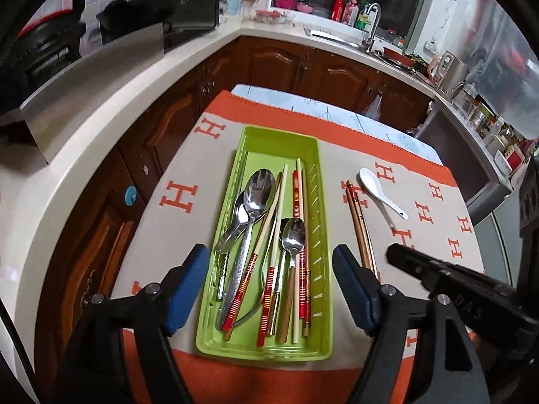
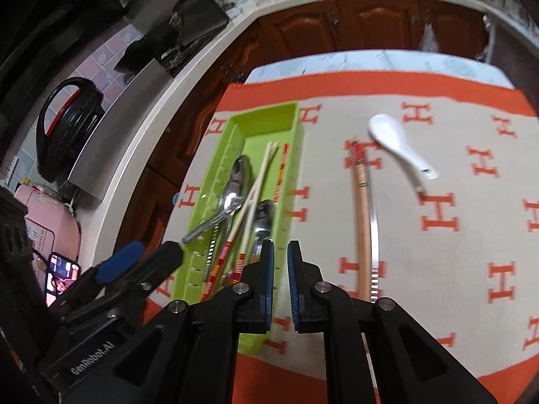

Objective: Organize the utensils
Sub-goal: 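Move both grippers back toward the white ceramic spoon and chopsticks, then grasp the white ceramic spoon by its handle with the right gripper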

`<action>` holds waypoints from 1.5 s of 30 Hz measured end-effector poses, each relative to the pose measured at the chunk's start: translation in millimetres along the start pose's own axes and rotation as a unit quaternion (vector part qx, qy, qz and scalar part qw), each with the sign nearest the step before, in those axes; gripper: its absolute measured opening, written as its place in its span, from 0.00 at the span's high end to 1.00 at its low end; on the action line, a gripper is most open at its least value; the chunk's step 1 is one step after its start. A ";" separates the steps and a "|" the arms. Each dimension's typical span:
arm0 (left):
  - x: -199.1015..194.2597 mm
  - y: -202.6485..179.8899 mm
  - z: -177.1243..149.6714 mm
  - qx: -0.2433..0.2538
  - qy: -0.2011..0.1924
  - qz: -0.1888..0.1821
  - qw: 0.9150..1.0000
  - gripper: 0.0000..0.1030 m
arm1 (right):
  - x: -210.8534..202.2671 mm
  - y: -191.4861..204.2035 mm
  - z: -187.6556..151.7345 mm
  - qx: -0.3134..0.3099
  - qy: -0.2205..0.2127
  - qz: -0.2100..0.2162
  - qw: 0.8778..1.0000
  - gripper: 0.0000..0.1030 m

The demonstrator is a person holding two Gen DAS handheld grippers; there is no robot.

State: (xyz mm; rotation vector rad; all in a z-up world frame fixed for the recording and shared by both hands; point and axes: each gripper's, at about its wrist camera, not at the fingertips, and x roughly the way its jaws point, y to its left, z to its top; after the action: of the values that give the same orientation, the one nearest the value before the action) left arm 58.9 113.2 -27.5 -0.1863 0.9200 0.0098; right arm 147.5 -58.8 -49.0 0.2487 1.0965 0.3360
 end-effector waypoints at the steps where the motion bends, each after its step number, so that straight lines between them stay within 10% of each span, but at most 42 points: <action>1: -2.0 -3.8 -1.5 0.005 -0.002 0.001 1.000 0.27 | -5.1 -4.8 -1.8 0.003 -0.006 -0.002 1.000 0.92; 21: 15.9 -73.4 -8.8 0.055 0.033 -0.047 0.997 0.24 | -49.4 -103.1 -9.7 0.056 -0.041 -0.035 0.997 0.92; 34: 78.8 -106.2 26.9 0.070 0.139 -0.095 0.983 0.67 | -38.6 -149.9 43.9 0.041 -0.011 -0.040 0.998 0.92; 45: 129.3 -105.7 61.9 0.049 0.207 -0.108 0.971 0.74 | 47.9 -175.9 139.7 0.068 0.078 -0.001 0.995 0.80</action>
State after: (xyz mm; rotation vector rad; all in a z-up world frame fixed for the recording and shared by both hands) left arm 195.6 10.1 -76.8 -0.1999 1.3092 -0.2855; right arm 318.0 -207.0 -90.7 0.3455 1.2755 0.2823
